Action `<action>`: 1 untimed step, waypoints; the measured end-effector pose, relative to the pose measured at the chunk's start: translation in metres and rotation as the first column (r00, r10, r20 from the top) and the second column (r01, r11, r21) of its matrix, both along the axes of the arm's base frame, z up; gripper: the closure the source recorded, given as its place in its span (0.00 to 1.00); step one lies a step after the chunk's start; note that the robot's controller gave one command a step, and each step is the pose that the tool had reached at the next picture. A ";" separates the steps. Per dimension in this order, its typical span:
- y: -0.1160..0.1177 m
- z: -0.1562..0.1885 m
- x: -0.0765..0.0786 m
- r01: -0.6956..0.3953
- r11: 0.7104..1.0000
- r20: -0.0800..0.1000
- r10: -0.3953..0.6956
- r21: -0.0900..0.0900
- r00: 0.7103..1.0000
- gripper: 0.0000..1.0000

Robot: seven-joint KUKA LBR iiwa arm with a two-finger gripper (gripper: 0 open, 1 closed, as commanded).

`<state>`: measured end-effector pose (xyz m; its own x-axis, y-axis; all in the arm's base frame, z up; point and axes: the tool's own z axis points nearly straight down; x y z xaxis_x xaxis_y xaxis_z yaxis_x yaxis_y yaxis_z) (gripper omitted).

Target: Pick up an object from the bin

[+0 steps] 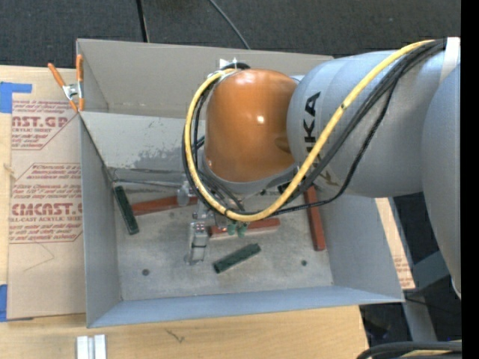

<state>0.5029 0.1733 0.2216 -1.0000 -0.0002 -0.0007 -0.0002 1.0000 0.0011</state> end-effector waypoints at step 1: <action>0.000 0.000 0.000 0.000 1.000 0.000 0.000 0.000 1.000 0.00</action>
Offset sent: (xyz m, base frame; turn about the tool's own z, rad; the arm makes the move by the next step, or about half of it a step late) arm 0.0495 -0.0743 -0.0253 0.0035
